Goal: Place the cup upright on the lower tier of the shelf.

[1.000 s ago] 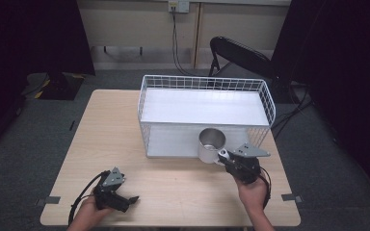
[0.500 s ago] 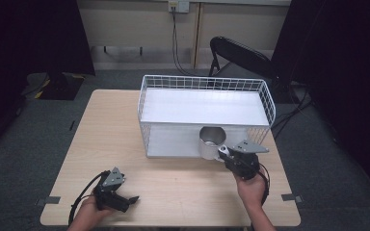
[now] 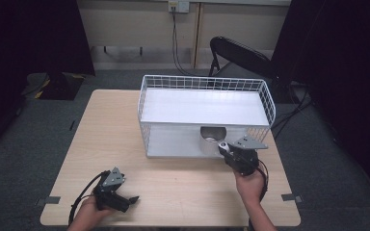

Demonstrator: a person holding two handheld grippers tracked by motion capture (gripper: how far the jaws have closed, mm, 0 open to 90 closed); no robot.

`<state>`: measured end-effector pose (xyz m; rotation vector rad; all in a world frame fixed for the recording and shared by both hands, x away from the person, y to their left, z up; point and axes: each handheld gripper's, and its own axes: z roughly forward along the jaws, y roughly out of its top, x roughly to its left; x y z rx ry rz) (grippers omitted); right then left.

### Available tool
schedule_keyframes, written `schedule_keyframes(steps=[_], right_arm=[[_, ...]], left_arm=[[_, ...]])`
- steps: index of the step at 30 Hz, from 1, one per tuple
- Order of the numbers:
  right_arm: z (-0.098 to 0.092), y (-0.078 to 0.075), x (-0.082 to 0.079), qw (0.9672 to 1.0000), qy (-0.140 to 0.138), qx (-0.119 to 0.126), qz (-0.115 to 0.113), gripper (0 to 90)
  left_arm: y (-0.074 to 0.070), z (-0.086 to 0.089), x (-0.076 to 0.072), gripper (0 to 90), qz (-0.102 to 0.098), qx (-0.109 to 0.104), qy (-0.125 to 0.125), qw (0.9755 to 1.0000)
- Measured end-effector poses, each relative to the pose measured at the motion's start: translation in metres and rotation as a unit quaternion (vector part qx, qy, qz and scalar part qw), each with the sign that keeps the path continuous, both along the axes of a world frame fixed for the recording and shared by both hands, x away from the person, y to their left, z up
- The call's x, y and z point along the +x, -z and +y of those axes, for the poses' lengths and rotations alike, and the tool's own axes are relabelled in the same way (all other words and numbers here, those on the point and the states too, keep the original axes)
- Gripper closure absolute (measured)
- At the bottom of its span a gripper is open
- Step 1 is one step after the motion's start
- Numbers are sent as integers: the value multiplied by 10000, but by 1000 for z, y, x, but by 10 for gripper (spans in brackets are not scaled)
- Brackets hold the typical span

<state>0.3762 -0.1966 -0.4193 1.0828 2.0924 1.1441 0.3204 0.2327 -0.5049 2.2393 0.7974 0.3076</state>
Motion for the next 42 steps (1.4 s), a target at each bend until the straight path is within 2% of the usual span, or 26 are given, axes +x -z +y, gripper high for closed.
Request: schedule_keyframes(steps=[15, 24, 42], right_arm=[[3, 3, 10, 10000, 70, 32, 31, 717], [5, 2, 12, 9999, 118, 16, -61, 717], [10, 8, 20, 9997, 243, 56, -82, 716]], left_arm=[[0, 0, 0, 0, 0, 2, 1, 10000], [0, 0, 0, 0, 1, 2, 0, 10000], [0, 0, 0, 0, 5, 4, 4, 10000]])
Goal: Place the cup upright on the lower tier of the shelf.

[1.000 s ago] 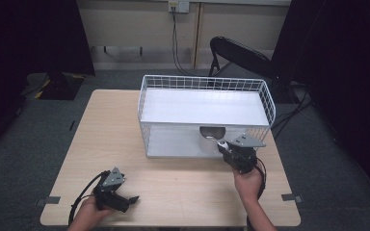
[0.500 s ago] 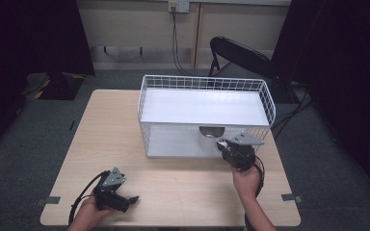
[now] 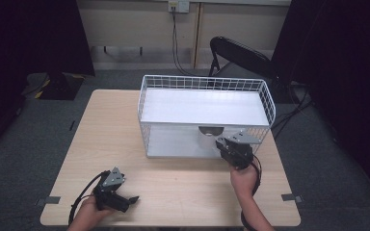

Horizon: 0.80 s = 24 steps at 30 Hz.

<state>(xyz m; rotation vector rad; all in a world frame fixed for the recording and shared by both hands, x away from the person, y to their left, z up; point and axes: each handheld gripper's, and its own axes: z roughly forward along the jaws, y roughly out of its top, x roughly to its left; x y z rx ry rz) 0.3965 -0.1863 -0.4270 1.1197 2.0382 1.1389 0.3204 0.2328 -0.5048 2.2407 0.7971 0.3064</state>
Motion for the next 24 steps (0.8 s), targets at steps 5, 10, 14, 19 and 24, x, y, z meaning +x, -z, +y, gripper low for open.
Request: schedule_keyframes(steps=[5, 10, 14, 19, 24], right_arm=[[2, 3, 1, 10000, 21, 3, 11, 716], [4, 4, 2, 10000, 36, -43, -25, 716], [4, 4, 4, 10000, 53, -17, -40, 716], [7, 6, 5, 10000, 42, -32, -48, 716], [9, 10, 6, 9999, 81, -18, -61, 716]], left_arm=[[0, 0, 0, 0, -6, -6, -5, 10000], [0, 0, 0, 0, -6, -4, -5, 10000], [0, 0, 0, 0, 1, 1, -6, 10000], [0, 0, 0, 0, -5, -7, -5, 10000], [0, 0, 0, 0, -5, -2, -3, 10000]])
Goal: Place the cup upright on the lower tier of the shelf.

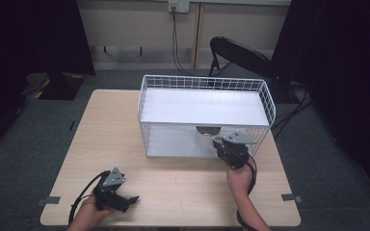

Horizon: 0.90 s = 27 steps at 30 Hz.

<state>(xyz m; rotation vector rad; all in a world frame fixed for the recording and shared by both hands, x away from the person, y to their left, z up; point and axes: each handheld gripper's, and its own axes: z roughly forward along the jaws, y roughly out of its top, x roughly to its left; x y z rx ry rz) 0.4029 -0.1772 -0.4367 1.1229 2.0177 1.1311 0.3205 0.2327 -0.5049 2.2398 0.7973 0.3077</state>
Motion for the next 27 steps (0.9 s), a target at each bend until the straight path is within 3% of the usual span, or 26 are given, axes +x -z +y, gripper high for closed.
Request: schedule_keyframes(steps=[27], right_arm=[[8, 9, 10, 9997, 177, 156, -91, 716]], left_arm=[[0, 0, 0, 0, 7, 2, -3, 10000]])
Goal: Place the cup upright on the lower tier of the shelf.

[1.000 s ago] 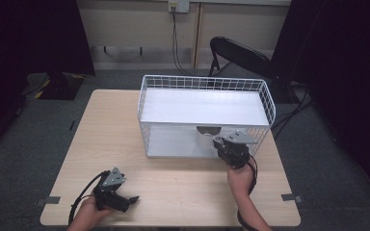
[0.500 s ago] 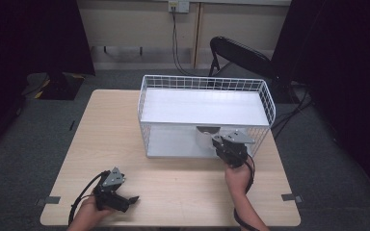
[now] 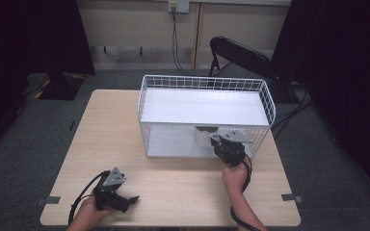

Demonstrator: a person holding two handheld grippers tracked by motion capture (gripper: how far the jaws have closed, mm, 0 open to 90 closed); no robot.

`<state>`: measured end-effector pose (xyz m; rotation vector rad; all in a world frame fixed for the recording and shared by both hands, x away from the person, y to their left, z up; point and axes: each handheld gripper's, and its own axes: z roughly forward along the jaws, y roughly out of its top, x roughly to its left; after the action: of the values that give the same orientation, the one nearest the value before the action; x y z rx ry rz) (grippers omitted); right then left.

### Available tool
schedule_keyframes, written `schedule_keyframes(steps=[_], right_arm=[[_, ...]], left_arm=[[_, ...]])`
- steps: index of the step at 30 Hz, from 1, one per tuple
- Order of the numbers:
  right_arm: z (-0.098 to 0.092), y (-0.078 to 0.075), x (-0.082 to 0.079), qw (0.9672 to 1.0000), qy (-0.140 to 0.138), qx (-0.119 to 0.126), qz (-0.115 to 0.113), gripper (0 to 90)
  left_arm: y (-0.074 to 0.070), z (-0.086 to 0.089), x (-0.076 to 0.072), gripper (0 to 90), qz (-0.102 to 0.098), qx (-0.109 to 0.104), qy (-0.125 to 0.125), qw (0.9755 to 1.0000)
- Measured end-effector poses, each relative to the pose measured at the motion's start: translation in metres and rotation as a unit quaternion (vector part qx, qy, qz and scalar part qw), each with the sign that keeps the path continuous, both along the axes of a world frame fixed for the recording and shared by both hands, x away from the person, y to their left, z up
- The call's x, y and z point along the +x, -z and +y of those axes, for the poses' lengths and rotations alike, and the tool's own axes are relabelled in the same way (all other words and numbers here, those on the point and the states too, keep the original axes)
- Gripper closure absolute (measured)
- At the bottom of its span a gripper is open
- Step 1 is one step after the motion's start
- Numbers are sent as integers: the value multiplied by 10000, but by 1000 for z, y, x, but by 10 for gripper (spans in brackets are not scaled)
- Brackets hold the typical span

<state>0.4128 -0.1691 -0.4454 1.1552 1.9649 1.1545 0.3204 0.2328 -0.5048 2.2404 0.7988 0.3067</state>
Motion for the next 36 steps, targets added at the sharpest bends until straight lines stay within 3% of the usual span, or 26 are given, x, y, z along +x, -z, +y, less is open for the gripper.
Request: schedule_keyframes(steps=[11, 36], right_arm=[[0, 5, 2, 9999, 72, 71, -12, 716], [6, 8, 5, 9999, 77, -17, -104, 715]], left_arm=[[0, 0, 0, 0, -5, -3, 4, 10000], [0, 0, 0, 0, -6, -1, 6, 10000]])
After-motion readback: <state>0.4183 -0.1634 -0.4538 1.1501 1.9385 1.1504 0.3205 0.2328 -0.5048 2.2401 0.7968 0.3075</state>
